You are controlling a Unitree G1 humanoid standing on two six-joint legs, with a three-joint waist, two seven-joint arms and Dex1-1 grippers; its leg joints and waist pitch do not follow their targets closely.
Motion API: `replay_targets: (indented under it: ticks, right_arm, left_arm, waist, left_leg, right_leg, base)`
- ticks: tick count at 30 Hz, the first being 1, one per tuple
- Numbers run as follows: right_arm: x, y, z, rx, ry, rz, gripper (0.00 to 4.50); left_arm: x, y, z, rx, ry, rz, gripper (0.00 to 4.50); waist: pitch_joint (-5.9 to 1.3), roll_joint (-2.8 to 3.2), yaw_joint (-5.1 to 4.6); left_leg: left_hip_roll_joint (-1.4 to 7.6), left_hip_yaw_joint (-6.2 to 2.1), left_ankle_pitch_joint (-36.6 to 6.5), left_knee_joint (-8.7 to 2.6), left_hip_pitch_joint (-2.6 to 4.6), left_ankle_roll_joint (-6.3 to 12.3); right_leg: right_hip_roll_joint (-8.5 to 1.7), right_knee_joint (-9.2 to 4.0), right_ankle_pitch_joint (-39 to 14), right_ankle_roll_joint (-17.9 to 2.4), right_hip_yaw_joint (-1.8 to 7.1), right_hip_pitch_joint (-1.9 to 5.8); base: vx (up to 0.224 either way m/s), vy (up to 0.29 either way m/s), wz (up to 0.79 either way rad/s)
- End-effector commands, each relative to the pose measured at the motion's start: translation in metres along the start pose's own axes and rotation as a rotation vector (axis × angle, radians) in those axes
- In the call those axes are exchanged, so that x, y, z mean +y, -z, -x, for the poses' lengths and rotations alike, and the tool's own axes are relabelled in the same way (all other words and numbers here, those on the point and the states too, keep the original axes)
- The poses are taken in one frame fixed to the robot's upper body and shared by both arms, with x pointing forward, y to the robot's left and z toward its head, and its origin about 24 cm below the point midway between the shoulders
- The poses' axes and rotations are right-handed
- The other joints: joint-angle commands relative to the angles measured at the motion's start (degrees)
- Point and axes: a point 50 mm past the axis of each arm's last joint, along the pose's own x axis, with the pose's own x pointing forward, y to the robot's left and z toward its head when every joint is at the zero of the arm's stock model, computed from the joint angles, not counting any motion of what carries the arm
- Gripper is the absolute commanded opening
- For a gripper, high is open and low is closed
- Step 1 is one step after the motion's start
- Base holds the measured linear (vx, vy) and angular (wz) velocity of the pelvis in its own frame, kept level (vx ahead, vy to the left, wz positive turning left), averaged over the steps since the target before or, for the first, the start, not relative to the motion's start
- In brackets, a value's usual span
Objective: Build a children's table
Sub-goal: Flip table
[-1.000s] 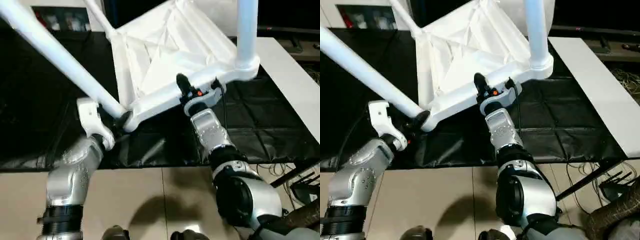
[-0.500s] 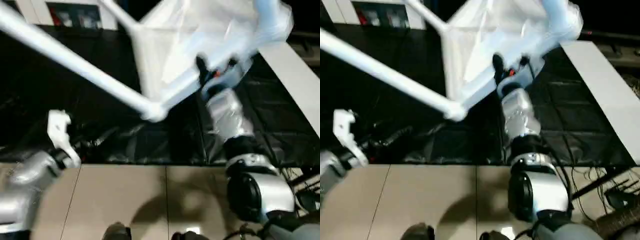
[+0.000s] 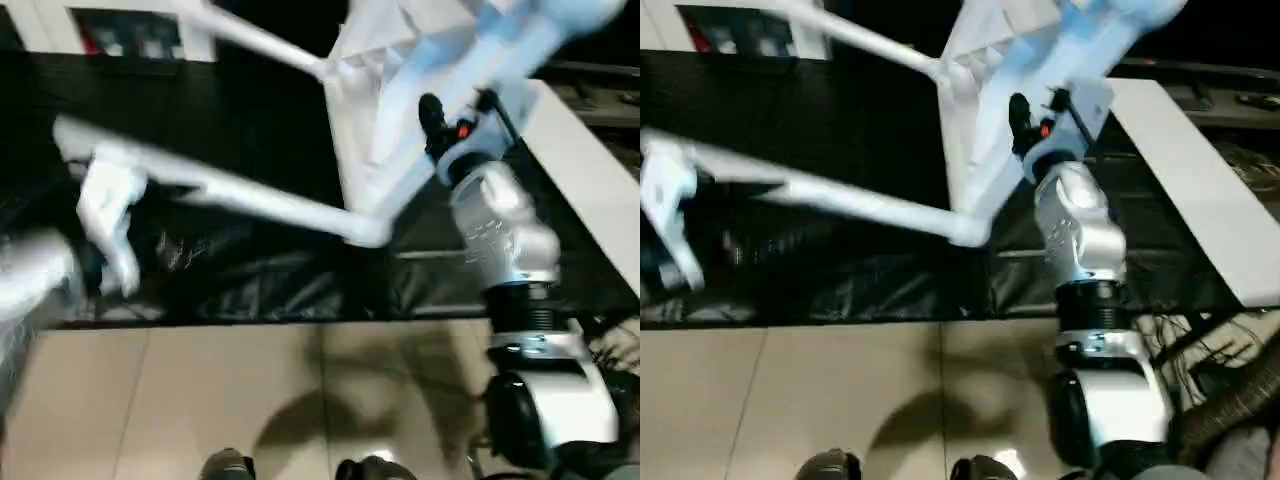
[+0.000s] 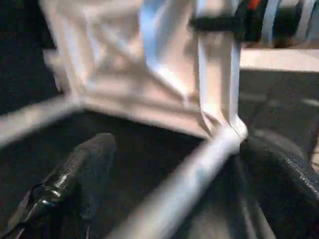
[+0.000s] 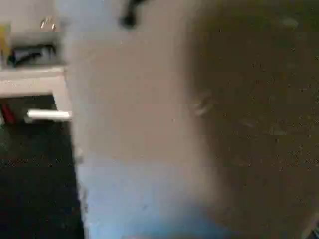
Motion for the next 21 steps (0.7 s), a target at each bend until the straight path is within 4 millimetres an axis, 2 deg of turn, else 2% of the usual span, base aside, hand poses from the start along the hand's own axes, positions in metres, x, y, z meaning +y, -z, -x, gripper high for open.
replay_targets:
  ticks: [1,2,3,4,5,6,8,10,11,12,13,14,19,21]
  right_arm:
    - [0.0,0.003,0.001,0.041,0.023,0.027,1.98]
    - [0.0,0.003,0.002,0.042,0.023,0.029,1.98]
    - [0.005,0.004,0.003,0.06,0.023,0.068,1.98]
    - [0.007,0.005,0.004,0.066,0.021,0.084,1.98]
    - [0.009,0.005,0.005,0.072,0.019,0.1,1.98]
    - [0.011,0.006,0.005,0.077,0.016,0.108,1.98]
    - [0.014,0.005,0.007,0.088,0.01,0.116,2.51]
    - [0.016,0.007,0.007,0.095,0.007,0.12,2.51]
    - [0.016,0.007,0.007,0.096,0.008,0.121,2.67]
    - [0.017,0.009,0.008,0.104,0.008,0.126,2.73]
    - [0.016,0.013,0.008,0.114,0.014,0.143,2.8]
    - [0.016,0.013,0.008,0.115,0.015,0.144,2.99]
    - [0.009,0.024,0.009,0.124,0.069,0.244,3.17]
    - [0.008,0.029,0.01,0.132,0.077,0.243,3.17]
  left_arm:
    - [-0.004,-0.006,-0.004,-0.002,0.025,-0.042,4.5]
    - [-0.004,-0.007,-0.004,-0.003,0.025,-0.046,4.5]
    - [-0.003,-0.017,-0.007,-0.006,0.024,-0.135,4.5]
    - [-0.003,-0.02,-0.008,-0.003,0.03,-0.171,4.5]
    - [-0.003,-0.022,-0.009,0.0,0.038,-0.203,4.5]
    - [-0.003,-0.025,-0.011,-0.007,0.038,-0.224,4.5]
    - [-0.002,-0.033,-0.015,-0.029,0.025,-0.272,4.5]
    - [0.0,-0.046,-0.021,-0.062,0.016,-0.344,4.5]
    - [0.001,-0.049,-0.022,-0.07,0.012,-0.355,4.5]
    - [0.001,-0.056,-0.025,-0.094,0.007,-0.387,4.5]
    - [0.002,-0.064,-0.029,-0.121,-0.009,-0.442,4.5]
    - [0.002,-0.065,-0.029,-0.123,-0.011,-0.448,4.5]
    - [0.008,-0.084,-0.04,-0.154,-0.07,-0.638,4.5]
    - [0.009,-0.087,-0.043,-0.146,-0.088,-0.694,4.5]
  waist:
    - [-3.46,0.8,-0.3]
    - [-3.48,0.81,-0.36]
    - [-3.34,0.58,-0.53]
    - [-3.59,0.81,-0.5]
    - [-3.45,0.74,-0.59]
    - [-3.49,0.8,-0.53]
    - [-3.5,0.59,-0.51]
    - [-3.77,0.4,-0.42]
    - [-3.75,0.44,-0.42]
    - [-3.81,0.41,-0.52]
    - [-4.05,0.1,-0.44]
    - [-4.0,0.12,-0.42]
    - [-4.18,-0.04,-0.39]
    - [-4.29,0.15,-0.38]
  left_leg:
    - [1.08,-0.06,-8.18,-4.05,0.79,-4.12]
    - [1.06,-0.05,-8.15,-4.01,0.79,-4.16]
    - [1.07,-0.12,-7.88,-4.11,0.63,-4.24]
    - [1.13,-0.01,-7.73,-3.92,1.07,-4.26]
    - [1.15,-0.13,-7.59,-4.03,0.86,-4.26]
    - [1.17,-0.12,-7.49,-4.03,0.93,-4.64]
    - [1.17,-0.14,-7.25,-4.05,0.92,-5.08]
    - [1.14,-0.15,-5.96,-3.93,0.82,-5.27]
    - [1.11,-0.15,-5.8,-3.91,0.8,-5.26]
    - [1.06,-0.16,-5.3,-3.9,0.65,-5.37]
    - [1.04,-0.14,-4.79,-3.81,0.63,-5.21]
    - [1.03,-0.14,-4.61,-3.81,0.55,-5.24]
    - [1.1,-0.07,-4.01,-3.61,0.47,-5.39]
    - [1.19,-0.11,-4.16,-3.62,0.6,-5.41]
  right_leg:
    - [-3.53,-4.21,-9.78,-4.94,3.42,3.5]
    - [-3.5,-4.15,-9.52,-5.05,3.41,3.45]
    - [-3.31,-4.15,-9.24,-4.95,3.39,3.54]
    - [-3.29,-4.04,-8.27,-4.94,3.42,3.23]
    - [-3.28,-4.04,-8.06,-4.94,3.38,3.31]
    - [-3.3,-3.97,-7.41,-5.06,3.35,3.31]
    - [-3.27,-3.8,-6.18,-5.21,3.34,3.42]
    - [-3.36,-3.56,-3.97,-5.25,3.37,3.69]
    - [-3.34,-3.51,-3.5,-5.22,3.4,3.64]
    - [-3.37,-3.37,-2.42,-5.57,3.38,3.89]
    - [-3.43,-3.35,-1.53,-5.68,3.41,4.1]
    - [-3.45,-3.31,-1.33,-5.76,3.4,4.12]
    - [-3.61,-3.27,-1.69,-5.6,3.44,4.25]
    - [-3.67,-3.25,-1.57,-5.87,3.4,4.13]
  base:
    - [0.0,0.0,0.0]
    - [0.0,0.0,0.0]
    - [0.0,0.0,0.0]
    - [0.0,0.0,0.0]
    - [0.0,0.0,0.0]
    - [0.0,0.0,0.0]
    - [0.0,0.0,0.0]
    - [0.0,0.0,0.0]
    - [0.0,0.0,0.0]
    - [0.0,0.0,0.0]
    - [0.0,0.0,0.0]
    - [0.0,0.0,0.0]
    - [0.0,0.0,0.0]
    - [0.0,0.0,0.0]
